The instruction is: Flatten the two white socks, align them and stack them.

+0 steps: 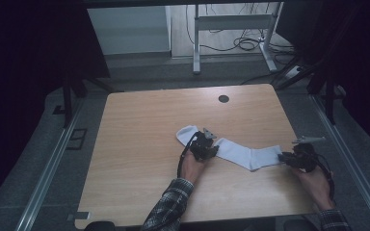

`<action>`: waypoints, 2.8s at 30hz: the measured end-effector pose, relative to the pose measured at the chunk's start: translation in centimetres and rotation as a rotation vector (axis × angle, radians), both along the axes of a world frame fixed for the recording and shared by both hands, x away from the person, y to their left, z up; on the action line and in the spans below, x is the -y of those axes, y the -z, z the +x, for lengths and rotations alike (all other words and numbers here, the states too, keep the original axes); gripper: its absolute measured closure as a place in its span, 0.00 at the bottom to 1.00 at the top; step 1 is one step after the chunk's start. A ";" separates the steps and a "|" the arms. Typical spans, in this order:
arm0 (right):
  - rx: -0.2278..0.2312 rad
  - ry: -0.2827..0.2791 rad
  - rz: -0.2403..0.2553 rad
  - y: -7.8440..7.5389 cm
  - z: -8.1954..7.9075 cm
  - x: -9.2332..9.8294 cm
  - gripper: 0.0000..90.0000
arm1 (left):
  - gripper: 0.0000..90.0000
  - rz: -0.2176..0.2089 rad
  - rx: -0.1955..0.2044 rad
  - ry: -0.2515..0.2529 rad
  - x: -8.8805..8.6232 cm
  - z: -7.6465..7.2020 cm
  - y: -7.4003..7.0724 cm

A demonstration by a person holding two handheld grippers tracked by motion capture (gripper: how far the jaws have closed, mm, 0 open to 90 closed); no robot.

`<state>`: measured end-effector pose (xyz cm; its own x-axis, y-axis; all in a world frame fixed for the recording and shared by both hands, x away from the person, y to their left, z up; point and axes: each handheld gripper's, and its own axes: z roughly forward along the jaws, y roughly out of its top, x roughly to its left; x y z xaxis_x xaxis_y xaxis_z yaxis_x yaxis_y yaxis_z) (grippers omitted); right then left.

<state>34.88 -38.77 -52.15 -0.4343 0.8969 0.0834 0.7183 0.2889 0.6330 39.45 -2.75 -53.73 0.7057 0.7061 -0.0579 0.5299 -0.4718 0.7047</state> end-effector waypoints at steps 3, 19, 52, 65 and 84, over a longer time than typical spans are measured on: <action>-0.009 0.004 0.009 0.0 0.0 -0.2 0.91 | 0.94 -0.012 -0.013 0.017 0.2 -0.1 0.0; 0.073 -0.084 0.018 -3.9 -1.6 -2.2 0.92 | 0.95 -0.050 0.057 0.048 -3.0 -3.2 -4.3; 0.040 -0.417 0.018 -2.5 -3.3 -16.2 0.90 | 0.94 -0.068 -0.012 -0.153 -17.5 -11.9 -1.7; 0.054 -0.401 0.017 -1.8 -3.0 -15.1 0.77 | 0.73 -0.056 0.019 -0.174 -17.2 -11.4 -2.3; 0.087 -0.279 -0.035 -0.5 -1.4 -10.6 0.58 | 0.65 -0.052 0.007 -0.031 -9.4 -4.3 -5.5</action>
<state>33.48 -28.15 -51.69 -0.6686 0.7436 0.0057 0.5512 0.4905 0.6749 35.11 6.63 -48.22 0.6837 0.7241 -0.0902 0.5387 -0.4175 0.7318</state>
